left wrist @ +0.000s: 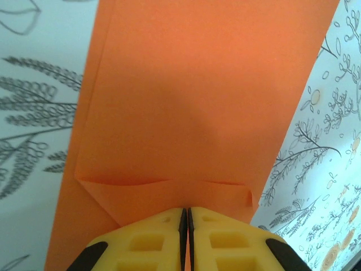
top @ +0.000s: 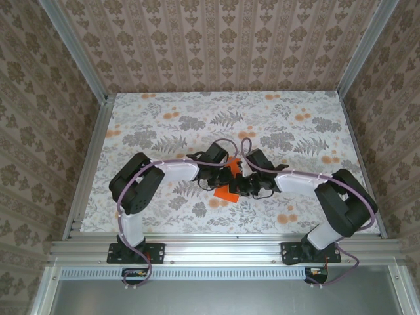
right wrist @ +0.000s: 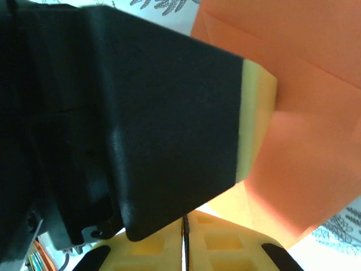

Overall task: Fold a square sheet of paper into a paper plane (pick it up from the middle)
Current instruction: Fold the triangle a second time at the center of the table.

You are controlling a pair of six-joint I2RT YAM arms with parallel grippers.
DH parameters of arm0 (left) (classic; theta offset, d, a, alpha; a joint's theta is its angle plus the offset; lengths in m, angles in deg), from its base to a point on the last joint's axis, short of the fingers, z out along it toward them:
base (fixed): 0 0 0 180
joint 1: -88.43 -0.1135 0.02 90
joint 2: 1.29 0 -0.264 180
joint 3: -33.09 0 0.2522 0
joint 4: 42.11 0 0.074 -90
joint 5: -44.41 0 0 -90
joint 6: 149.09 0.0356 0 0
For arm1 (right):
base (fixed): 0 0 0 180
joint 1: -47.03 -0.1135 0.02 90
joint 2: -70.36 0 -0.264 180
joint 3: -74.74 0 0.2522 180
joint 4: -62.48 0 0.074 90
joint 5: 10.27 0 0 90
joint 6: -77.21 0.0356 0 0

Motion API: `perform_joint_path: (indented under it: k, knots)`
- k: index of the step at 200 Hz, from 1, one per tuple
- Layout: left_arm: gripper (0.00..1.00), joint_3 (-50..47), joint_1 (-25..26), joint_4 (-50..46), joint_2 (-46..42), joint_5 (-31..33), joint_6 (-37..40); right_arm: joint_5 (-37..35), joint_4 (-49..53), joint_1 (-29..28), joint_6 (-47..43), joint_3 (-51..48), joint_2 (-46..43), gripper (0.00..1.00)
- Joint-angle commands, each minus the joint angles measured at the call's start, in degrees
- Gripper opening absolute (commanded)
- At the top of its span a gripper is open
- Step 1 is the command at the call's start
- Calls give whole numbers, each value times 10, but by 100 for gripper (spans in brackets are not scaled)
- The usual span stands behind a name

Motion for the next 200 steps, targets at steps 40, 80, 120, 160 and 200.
perform_joint_path:
  k: [40,80,120,160,200]
  knots:
    - [14,-3,1,-13,3,4,11,-32,0,5,8,6,67,10]
    - [14,-3,-3,-20,7,11,12,-19,24,7,5,-15,56,10]
    - [13,-8,-6,-19,13,15,12,7,9,11,28,-56,24,12]
    - [12,-6,-7,-21,15,16,13,10,-10,16,43,-106,-13,12]
    - [12,-2,-6,-20,16,12,14,19,-6,21,47,-110,-53,12]
